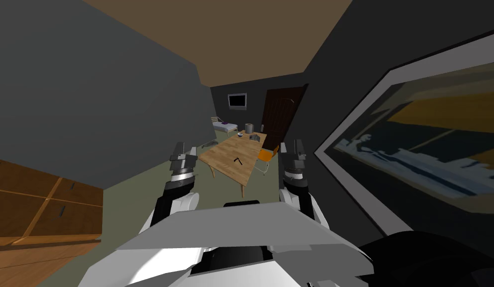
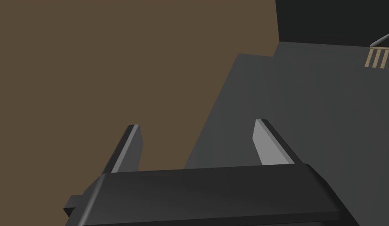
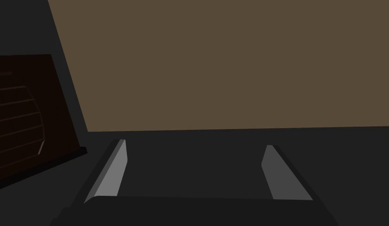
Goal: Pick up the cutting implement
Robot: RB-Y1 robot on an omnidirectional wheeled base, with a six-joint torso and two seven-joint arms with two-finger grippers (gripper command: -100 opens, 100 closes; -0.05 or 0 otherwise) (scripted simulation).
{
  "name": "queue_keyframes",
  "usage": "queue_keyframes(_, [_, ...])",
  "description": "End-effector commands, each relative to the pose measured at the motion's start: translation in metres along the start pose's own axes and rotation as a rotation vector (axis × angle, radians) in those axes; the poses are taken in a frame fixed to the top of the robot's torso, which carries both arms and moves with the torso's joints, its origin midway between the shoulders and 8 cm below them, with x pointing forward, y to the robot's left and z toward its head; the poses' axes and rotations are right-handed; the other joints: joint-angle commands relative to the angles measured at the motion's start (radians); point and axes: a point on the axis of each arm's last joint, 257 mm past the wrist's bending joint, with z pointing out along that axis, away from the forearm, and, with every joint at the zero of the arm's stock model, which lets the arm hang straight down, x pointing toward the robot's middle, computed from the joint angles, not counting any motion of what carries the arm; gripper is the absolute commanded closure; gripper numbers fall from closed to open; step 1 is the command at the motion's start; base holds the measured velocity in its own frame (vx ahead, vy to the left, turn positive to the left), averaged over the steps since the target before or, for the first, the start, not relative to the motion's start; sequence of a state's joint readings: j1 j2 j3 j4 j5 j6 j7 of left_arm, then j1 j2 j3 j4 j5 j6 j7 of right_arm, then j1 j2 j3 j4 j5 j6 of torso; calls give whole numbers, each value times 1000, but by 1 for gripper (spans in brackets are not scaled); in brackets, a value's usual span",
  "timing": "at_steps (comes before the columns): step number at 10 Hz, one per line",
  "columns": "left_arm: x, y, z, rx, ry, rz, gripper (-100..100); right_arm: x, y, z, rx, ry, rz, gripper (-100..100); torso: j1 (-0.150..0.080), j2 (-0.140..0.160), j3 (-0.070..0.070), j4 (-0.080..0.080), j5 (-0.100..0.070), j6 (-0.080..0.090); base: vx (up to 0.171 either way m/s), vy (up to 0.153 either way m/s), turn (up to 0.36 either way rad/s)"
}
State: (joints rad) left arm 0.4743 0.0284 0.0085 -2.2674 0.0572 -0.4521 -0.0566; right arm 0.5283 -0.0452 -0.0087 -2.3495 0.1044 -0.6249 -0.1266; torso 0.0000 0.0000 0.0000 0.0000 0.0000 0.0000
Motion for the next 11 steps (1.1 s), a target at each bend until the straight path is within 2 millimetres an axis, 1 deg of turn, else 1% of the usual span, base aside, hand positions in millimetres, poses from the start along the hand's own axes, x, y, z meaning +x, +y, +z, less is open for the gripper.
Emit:
queue_keyframes(1, [7, 12, 3, -18, 31, 4, -100, 0, 0, 0, 0, 0, 0, 0, 0, 0, 0, 0, 0, 0, -7, 28, -32])
queue_keyframes(3, [13, 27, 6, -39, 54, 7, -100, 0, 0, 0, 0, 0, 0, 0, 3, 0, 0, 0, 1, 0, -23, 51, -33])
queue_keyframes(6, [25, 58, 12, -85, 93, 9, -100, 0, 0, 0, 0, 0, 0, 0, 5, 2, 1, 0, 1, 0, -29, 69, -41])
queue_keyframes(7, [25, 58, 12, -85, 93, 9, -100, 0, 0, 0, 0, 0, 0, 0, 5, 1, 1, 0, 1, 0, -20, 44, -19])
queue_keyframes(11, [45, 103, 28, -146, 141, 7, -100, 0, 0, 0, 0, 0, 0, 0, 4, 2, 1, 0, 1, 0, -35, 56, -56])
